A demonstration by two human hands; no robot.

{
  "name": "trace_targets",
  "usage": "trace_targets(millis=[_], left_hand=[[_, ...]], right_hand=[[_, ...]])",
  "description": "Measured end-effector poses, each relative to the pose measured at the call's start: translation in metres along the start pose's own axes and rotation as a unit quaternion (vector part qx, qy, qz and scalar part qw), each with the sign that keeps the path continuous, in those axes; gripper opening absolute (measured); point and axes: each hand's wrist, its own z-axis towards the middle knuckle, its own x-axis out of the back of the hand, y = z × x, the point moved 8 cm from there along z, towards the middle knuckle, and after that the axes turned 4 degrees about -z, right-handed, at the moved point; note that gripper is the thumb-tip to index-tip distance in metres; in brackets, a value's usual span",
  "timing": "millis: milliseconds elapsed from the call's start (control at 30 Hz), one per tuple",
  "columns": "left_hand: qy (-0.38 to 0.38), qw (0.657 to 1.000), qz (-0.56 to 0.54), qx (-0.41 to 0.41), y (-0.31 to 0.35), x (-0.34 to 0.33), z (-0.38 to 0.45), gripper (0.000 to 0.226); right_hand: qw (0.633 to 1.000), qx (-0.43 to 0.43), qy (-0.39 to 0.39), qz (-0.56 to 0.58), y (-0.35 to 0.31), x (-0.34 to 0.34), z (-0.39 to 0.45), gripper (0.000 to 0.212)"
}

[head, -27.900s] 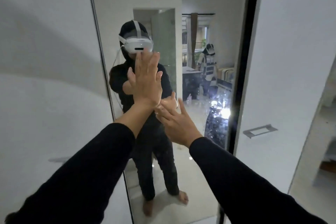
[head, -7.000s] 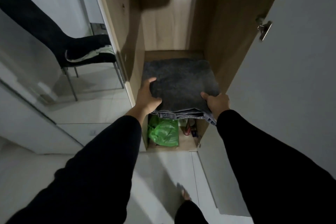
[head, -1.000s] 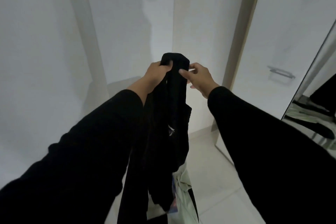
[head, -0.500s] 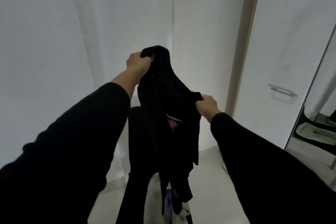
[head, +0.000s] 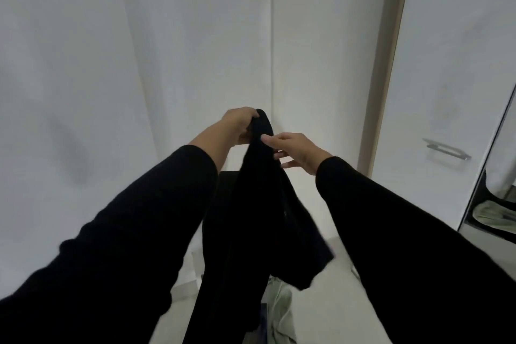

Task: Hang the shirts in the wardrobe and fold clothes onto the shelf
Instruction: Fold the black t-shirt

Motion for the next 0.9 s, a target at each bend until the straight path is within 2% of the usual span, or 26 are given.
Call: trace_targets(millis=[100, 233, 300, 400, 433, 533, 567, 633, 733, 800, 900], left_hand=[[-0.057, 0.996, 0.066, 0.011, 0.000, -0.016, -0.003, 0.010], [-0.144, 0.978, 0.151, -0.008, -0.003, -0.022, -0.003, 0.019], [-0.175, 0.977, 0.120, -0.035, -0.005, -0.023, -0.001, 0.016], [-0.149, 0.983, 0.011, -0.111, -0.007, -0.020, 0.008, 0.008], [-0.148, 0.981, -0.025, -0.122, -0.011, -0.022, 0.009, 0.014], [-0.234, 0.963, -0.082, -0.108, -0.026, -0.039, 0.002, 0.049], [-0.270, 0.955, -0.077, -0.093, -0.033, -0.046, -0.002, 0.054], [-0.319, 0.946, -0.033, -0.053, -0.052, -0.057, -0.007, 0.050], [-0.301, 0.949, 0.094, -0.023, -0.081, -0.061, -0.005, 0.031], [-0.273, 0.947, 0.168, -0.006, -0.100, -0.055, 0.001, 0.030], [-0.259, 0.949, 0.175, 0.032, -0.123, -0.044, 0.007, 0.034]], right_hand=[[1.000, 0.014, -0.020, 0.001, -0.007, -0.006, 0.007, 0.050], [1.000, 0.013, 0.014, -0.010, -0.002, 0.006, 0.012, 0.031], [1.000, 0.017, 0.015, -0.012, -0.005, 0.008, 0.011, 0.027], [0.999, 0.020, 0.020, 0.045, -0.021, 0.008, 0.013, 0.027], [0.998, 0.027, 0.022, 0.057, -0.029, 0.009, 0.013, 0.025], [0.997, 0.050, 0.020, 0.051, -0.054, 0.014, 0.011, 0.016], [0.997, 0.055, 0.023, 0.049, -0.061, 0.016, 0.008, 0.014], [0.995, 0.064, 0.040, 0.059, -0.071, 0.023, 0.006, 0.012], [0.989, 0.084, 0.090, 0.078, -0.079, 0.042, 0.001, 0.023], [0.984, 0.101, 0.123, 0.085, -0.080, 0.057, -0.005, 0.018], [0.973, 0.109, 0.189, 0.074, -0.075, 0.082, -0.014, 0.013]])
